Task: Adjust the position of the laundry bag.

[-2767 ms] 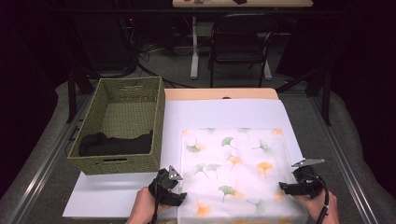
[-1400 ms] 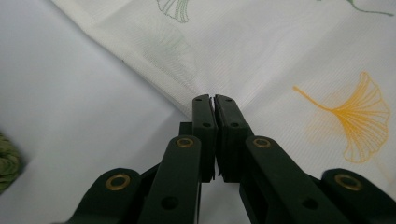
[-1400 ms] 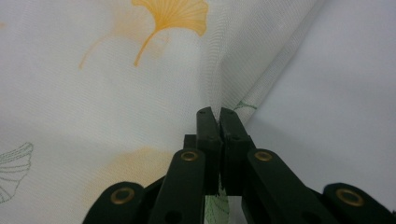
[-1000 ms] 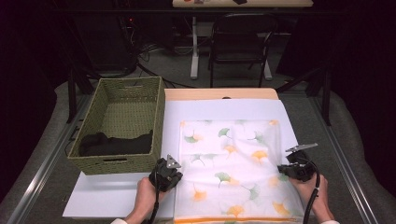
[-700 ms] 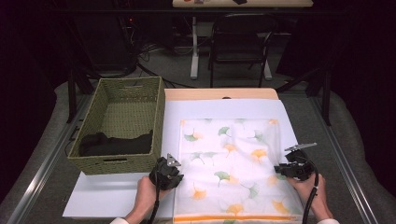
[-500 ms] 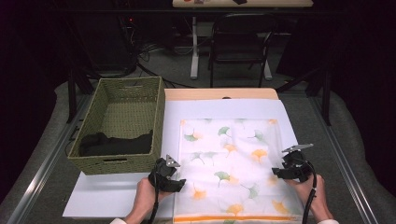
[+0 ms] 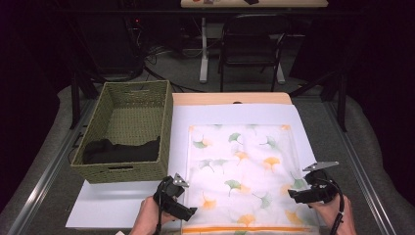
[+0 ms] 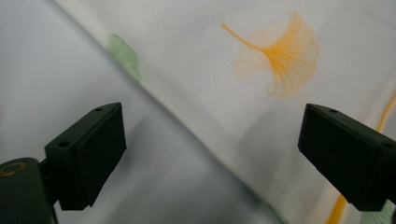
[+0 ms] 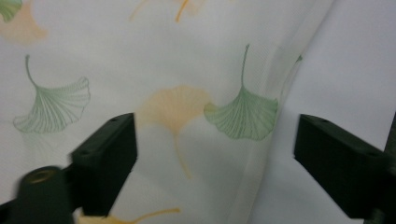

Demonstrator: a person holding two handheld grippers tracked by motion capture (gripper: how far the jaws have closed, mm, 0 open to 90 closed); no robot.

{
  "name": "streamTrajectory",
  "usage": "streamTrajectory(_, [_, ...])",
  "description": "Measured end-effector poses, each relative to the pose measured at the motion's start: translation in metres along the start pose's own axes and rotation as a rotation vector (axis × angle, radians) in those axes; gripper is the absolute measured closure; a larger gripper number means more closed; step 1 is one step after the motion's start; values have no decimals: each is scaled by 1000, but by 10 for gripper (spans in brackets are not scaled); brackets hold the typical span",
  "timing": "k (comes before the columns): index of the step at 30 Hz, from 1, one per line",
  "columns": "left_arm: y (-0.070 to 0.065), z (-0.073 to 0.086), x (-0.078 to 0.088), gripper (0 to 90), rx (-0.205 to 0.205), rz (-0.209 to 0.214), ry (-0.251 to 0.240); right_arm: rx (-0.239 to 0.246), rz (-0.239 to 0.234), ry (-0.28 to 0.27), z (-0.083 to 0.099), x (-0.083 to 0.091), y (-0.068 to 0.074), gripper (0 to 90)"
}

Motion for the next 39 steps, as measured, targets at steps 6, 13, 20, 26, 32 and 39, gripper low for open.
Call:
streamTrajectory(6, [-1,1,-3,203,-38,-42,15,2,3,59,17,-6,3,333])
streamTrajectory(13, [5,-3,-2,391,-12,-99,-35,23,14,81,20,-13,4,477])
streamTrajectory(20, [2,-5,-2,637,-39,-95,-59,17,3,64,18,-13,8,670])
streamTrajectory(26, [-1,-5,-2,813,-59,-72,-57,23,10,47,14,-14,9,840])
streamTrajectory(32, [2,-7,-1,874,-67,-60,-46,19,20,37,10,-16,7,881])
streamTrajectory(39, [19,-14,-1,880,-39,-105,-66,19,27,34,0,-23,4,884])
Point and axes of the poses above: each handheld gripper's, and its own axes: x roughly backward along the jaws, z roughly out of its underside, y roughly to its left, the point moved 9 cm from there along -x, roughly forward along the jaws, and after that the axes turned 8 degrees about x, right-handed, at the moved point
